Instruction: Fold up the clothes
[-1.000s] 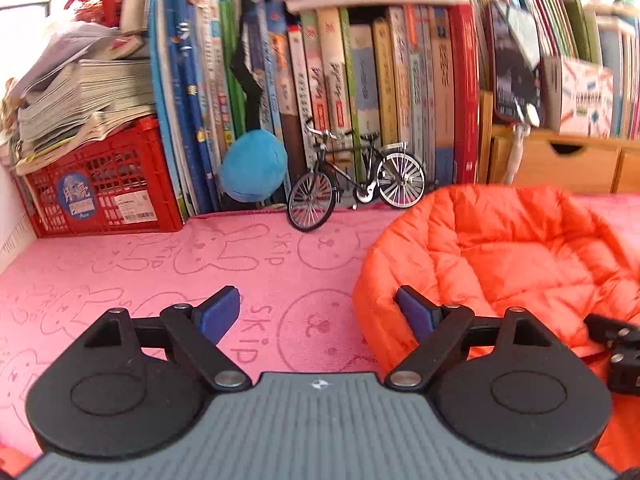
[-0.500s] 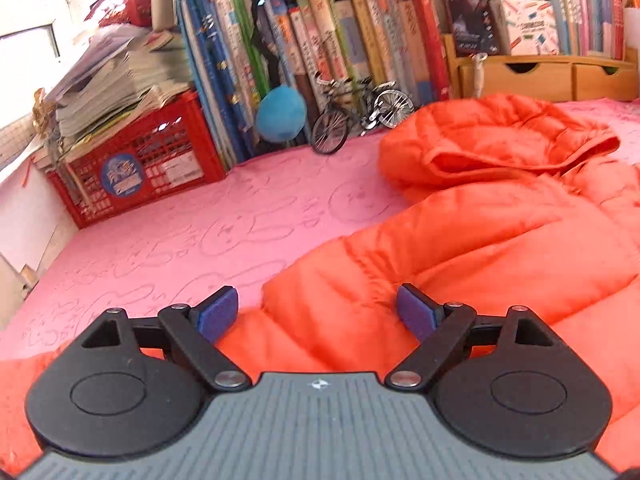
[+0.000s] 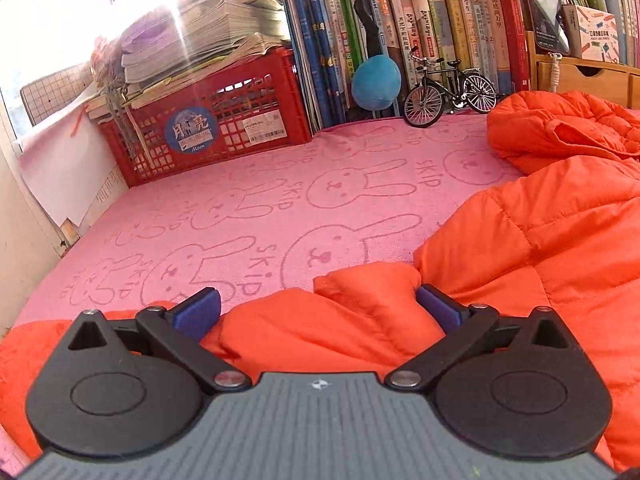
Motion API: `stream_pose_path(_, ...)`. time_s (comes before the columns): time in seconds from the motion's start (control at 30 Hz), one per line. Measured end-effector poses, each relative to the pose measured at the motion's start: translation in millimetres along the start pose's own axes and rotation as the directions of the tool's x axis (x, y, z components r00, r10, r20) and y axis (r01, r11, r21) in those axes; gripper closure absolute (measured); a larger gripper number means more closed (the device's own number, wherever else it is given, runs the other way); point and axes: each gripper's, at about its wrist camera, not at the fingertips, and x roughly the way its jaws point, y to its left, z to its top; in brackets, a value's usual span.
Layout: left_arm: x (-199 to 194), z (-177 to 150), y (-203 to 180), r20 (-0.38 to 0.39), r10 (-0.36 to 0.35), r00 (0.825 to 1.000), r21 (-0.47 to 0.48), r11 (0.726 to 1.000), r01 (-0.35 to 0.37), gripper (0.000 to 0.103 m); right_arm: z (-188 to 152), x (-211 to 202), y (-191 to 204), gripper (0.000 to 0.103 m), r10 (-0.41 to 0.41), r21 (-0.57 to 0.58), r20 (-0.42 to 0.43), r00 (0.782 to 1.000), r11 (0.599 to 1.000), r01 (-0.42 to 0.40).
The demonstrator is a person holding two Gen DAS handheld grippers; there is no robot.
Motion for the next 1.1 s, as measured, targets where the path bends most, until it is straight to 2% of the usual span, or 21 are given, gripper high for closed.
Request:
stream_pose_path(0.07, 1, 0, 6, -0.011, -0.014, 1.0, -0.028, 1.0, 0.014, 0.0, 0, 0, -11, 0.008, -0.071, 0.019, 0.0, 0.997, 0.997, 0.071)
stream_pose_path(0.1, 1, 0, 7, -0.013, -0.017, 1.0, -0.034, 0.999, 0.017, 0.0, 1, -2, -17, 0.016, -0.111, 0.041, 0.004, 0.994, 0.993, 0.111)
stream_pose_path(0.17, 1, -1, 6, -0.013, -0.014, 1.0, -0.03, 0.999, 0.014, 0.0, -2, -14, -19, 0.024, -0.156, 0.071, 0.044, 0.987, 0.986, 0.152)
stream_pose_path(0.2, 1, -1, 4, -0.011, -0.009, 1.0, -0.023, 1.0, 0.009, 0.0, -5, -23, -14, 0.024, -0.138, 0.061, 0.077, 0.987, 0.989, 0.133)
stream_pose_path(0.3, 1, -1, 1, -0.006, 0.004, 1.0, -0.007, 1.0, -0.004, 0.0, -10, -45, 11, 0.024, -0.008, -0.016, 0.136, 0.991, 1.0, 0.011)
stream_pose_path(0.4, 1, 0, -1, -0.002, 0.015, 1.0, 0.005, 1.0, -0.015, 0.0, -10, -51, 41, 0.024, 0.117, -0.077, 0.122, 0.986, 0.991, -0.109)
stream_pose_path(0.5, 1, 0, -1, -0.001, 0.016, 1.0, 0.007, 1.0, -0.016, 0.0, -10, -58, 71, 0.024, 0.241, -0.135, 0.101, 0.965, 0.965, -0.226)
stream_pose_path(0.53, 1, 0, -1, -0.002, 0.015, 1.0, 0.006, 1.0, -0.015, 0.0, -10, -58, 79, 0.024, 0.257, -0.153, 0.09, 0.962, 0.958, -0.242)
stream_pose_path(0.6, 1, 0, 0, -0.003, 0.011, 1.0, 0.001, 1.0, -0.011, 0.0, -13, -54, 85, 0.024, 0.228, -0.185, 0.066, 0.971, 0.959, -0.213)
stream_pose_path(0.67, 1, 0, 1, -0.004, 0.007, 1.0, -0.002, 1.0, -0.007, 0.0, -20, -47, 77, 0.024, 0.159, -0.198, 0.048, 0.986, 0.969, -0.147)
stream_pose_path(0.83, 1, 0, 1, -0.006, 0.003, 1.0, -0.007, 1.0, -0.003, 0.0, -21, -39, 11, 0.025, 0.041, -0.069, 0.026, 0.999, 0.997, -0.039)
stream_pose_path(0.97, 0, 0, 0, -0.004, 0.007, 1.0, -0.003, 1.0, -0.007, 0.0, -24, -32, -32, 0.024, -0.105, -0.044, 0.03, 0.994, 0.993, 0.106)
stream_pose_path(1.1, 0, 0, -2, -0.001, 0.017, 1.0, 0.007, 1.0, -0.017, 0.0, -23, -25, -60, 0.022, -0.144, 0.025, 0.016, 0.989, 0.989, 0.144)
